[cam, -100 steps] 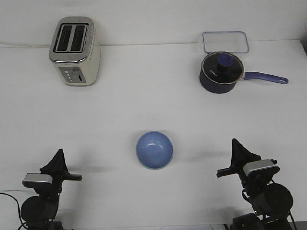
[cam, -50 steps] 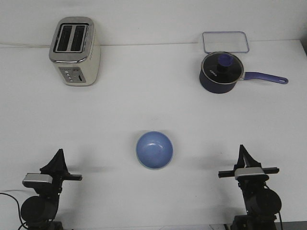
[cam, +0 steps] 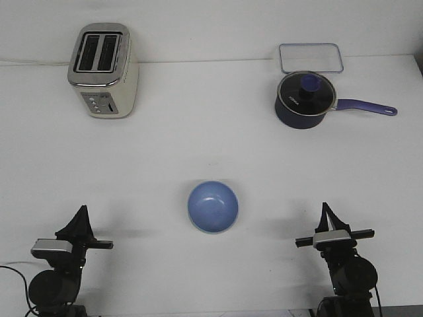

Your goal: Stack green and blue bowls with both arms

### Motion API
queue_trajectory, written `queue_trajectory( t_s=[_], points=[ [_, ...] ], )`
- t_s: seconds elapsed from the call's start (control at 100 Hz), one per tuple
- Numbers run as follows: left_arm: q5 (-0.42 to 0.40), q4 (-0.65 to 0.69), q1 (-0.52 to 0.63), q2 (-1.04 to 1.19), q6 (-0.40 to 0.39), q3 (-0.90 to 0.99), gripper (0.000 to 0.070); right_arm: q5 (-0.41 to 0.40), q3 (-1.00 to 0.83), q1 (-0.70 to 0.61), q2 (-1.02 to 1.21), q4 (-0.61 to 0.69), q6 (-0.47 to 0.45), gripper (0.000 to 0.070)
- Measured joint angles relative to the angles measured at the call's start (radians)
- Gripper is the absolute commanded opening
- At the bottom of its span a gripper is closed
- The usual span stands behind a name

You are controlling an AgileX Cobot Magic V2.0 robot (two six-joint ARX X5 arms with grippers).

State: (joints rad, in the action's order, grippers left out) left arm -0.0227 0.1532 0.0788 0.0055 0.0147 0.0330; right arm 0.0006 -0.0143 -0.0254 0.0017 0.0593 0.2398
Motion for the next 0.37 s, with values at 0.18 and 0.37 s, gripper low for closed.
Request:
queue_trajectory(
  t_s=[0.18, 0.37],
  points=[
    [0.000, -0.004, 0.000, 0.000, 0.000, 0.000, 0.0013, 0.000, 0.000, 0.000, 0.000, 0.000, 0.000, 0.0000],
    [0.000, -0.004, 0.000, 0.000, 0.000, 0.000, 0.0013, 0.000, 0.000, 0.000, 0.000, 0.000, 0.000, 0.0000]
  ],
)
